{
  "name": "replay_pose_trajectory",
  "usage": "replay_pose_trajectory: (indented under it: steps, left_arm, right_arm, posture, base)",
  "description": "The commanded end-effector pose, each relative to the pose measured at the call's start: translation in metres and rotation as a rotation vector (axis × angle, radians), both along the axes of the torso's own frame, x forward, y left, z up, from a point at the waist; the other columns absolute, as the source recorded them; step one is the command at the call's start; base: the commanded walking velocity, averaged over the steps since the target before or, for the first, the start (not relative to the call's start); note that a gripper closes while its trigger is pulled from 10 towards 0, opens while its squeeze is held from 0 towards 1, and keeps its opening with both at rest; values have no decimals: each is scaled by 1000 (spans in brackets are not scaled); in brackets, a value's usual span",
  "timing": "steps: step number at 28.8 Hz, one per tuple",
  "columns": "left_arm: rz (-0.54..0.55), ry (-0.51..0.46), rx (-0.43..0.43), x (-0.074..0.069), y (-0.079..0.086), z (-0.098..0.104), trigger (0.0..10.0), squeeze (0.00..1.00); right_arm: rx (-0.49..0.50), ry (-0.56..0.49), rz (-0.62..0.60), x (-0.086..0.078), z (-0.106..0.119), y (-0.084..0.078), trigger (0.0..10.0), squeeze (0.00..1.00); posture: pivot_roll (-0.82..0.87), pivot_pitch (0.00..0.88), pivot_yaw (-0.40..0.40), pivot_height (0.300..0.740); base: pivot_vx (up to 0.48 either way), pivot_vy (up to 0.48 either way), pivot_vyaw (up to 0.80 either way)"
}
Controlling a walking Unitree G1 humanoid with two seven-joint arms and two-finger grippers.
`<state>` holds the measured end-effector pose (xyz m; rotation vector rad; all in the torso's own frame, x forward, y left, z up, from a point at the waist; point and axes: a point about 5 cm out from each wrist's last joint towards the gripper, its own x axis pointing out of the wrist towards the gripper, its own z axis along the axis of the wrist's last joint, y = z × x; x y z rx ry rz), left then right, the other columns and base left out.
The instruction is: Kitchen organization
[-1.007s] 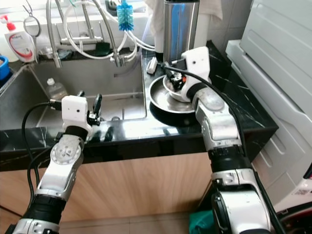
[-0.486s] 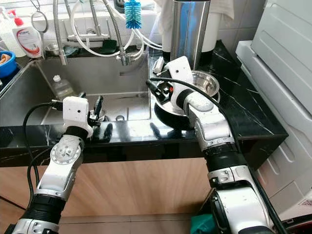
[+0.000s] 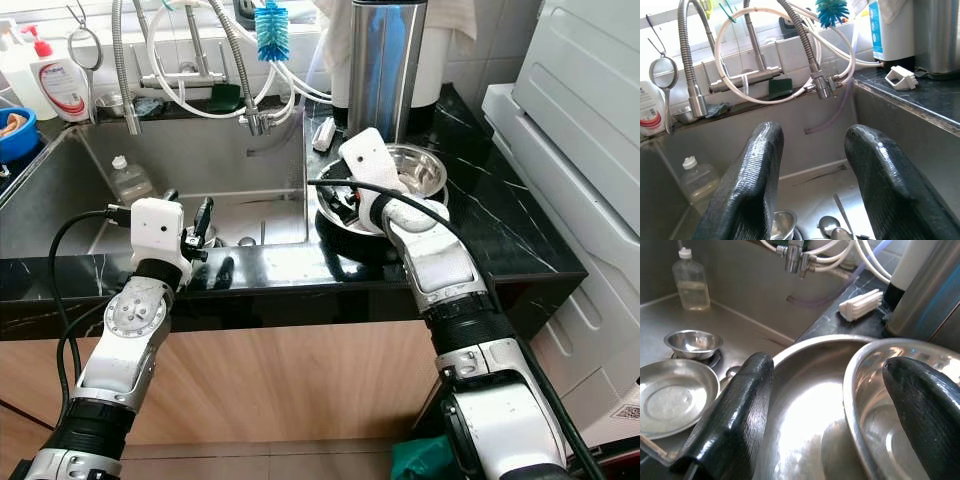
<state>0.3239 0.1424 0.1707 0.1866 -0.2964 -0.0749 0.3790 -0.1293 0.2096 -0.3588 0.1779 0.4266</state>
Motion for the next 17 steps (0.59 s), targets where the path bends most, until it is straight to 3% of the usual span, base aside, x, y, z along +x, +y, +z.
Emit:
replay_pose_trajectory:
  steps: [1, 17]
  left_arm:
    - [-9, 11, 3, 0, 0, -1, 10000, 0]
    - [-17, 16, 4, -1, -1, -2, 10000, 0]
  right_arm:
    - [-21, -7, 12, -2, 1, 5, 10000, 0]
    - [-88, 28, -65, 0, -15, -6, 10000, 0]
  posture:
    - [-185, 0, 83, 740]
    - [-185, 0, 89, 740]
  base:
    - [0, 0, 0]
    - [0, 0, 0]
